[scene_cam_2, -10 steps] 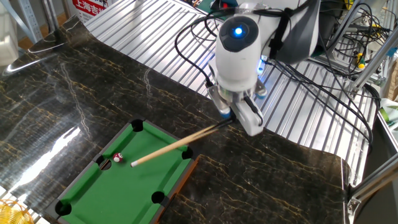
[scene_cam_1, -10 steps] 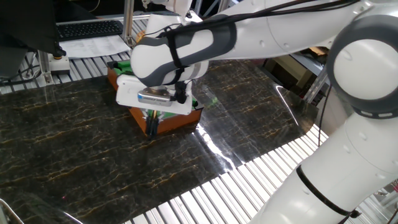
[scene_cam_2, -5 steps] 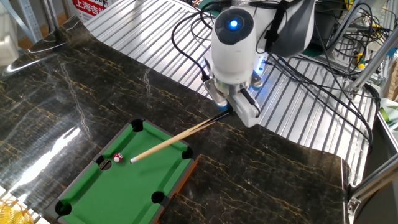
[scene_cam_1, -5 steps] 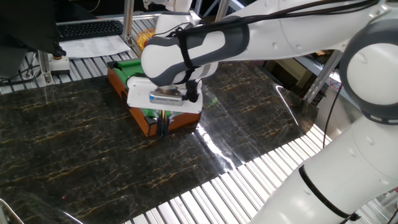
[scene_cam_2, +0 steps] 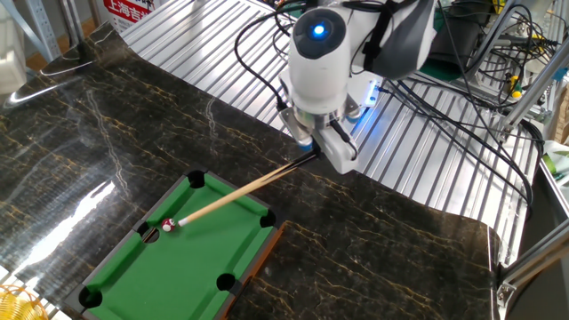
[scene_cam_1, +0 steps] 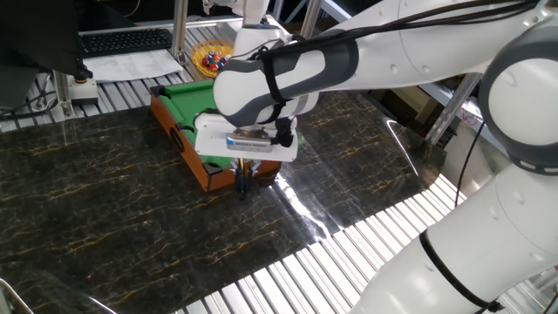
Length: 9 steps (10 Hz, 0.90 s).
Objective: Hit the pool ball
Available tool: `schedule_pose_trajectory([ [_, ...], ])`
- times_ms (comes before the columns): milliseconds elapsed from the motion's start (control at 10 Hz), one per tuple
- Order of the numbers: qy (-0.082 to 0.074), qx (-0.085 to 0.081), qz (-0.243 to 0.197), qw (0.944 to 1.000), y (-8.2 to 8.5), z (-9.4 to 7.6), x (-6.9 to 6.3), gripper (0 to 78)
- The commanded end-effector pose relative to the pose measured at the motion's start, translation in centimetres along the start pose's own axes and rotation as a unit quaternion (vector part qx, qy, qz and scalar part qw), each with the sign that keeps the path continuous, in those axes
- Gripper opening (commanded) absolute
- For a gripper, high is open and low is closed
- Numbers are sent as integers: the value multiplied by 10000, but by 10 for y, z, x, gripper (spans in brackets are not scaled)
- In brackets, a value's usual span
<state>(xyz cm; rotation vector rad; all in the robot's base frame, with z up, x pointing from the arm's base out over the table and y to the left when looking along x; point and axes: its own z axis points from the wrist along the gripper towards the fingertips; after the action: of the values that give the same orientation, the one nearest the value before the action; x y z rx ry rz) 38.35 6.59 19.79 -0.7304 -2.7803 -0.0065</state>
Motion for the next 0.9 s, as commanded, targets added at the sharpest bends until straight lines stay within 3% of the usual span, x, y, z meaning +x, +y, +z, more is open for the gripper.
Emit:
schedule_pose_trajectory([
  [100,37,54,157,9999,-4,2,-1,11],
  [900,113,6,30,9999,-4,2,0,11],
])
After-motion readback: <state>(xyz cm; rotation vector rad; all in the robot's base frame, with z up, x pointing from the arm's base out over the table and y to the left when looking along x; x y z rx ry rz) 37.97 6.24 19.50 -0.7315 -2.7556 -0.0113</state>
